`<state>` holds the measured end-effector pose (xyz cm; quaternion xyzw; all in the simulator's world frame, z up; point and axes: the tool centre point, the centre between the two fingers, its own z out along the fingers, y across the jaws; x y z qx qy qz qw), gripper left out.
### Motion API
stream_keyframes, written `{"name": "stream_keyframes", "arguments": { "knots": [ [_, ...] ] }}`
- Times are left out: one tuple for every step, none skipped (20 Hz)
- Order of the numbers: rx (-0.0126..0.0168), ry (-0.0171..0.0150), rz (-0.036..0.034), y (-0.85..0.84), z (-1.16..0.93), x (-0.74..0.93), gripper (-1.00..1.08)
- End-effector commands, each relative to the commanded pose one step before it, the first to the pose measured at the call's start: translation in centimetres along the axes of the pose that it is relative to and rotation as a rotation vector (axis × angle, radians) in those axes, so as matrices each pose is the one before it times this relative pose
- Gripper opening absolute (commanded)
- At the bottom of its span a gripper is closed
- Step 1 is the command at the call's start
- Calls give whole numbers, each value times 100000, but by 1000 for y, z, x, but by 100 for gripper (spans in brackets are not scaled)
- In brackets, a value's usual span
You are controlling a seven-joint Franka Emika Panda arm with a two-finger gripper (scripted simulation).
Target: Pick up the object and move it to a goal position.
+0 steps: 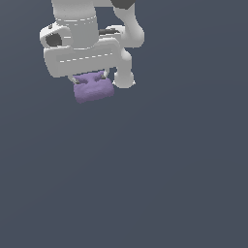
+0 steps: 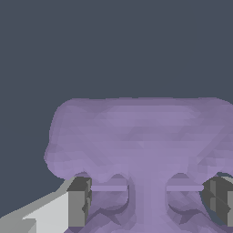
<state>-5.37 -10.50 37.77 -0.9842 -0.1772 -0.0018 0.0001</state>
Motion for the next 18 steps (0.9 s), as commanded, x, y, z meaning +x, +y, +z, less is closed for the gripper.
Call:
{"name": "stream_keyframes", "arguments": {
  "knots": [
    [58,-189,23,309,-1986,-176,-100],
    [0,0,0,110,-672,-43,-100],
    [-1,-43,23,115,-595,-24,-100],
    [0,0,0,98,-565,-28,-100],
    [-2,-43,22,101,-493,-12,-100],
    [0,0,0,82,-461,-20,-100],
    [0,0,0,74,-409,-17,-100],
    [-2,-43,22,75,-336,-2,-100],
    [0,0,0,57,-305,-10,-100],
    [0,0,0,48,-252,-6,-100],
    [-3,-44,22,49,-181,10,-100],
    [0,0,0,32,-150,2,-100],
    [0,0,0,25,-100,6,-100],
    [0,0,0,17,-51,11,-100],
    [0,0,0,9,-2,15,-100],
    [0,0,0,2,47,19,-100],
    [0,0,0,-4,68,17,-100],
    [0,0,0,-2,26,5,-100]
  ]
}}
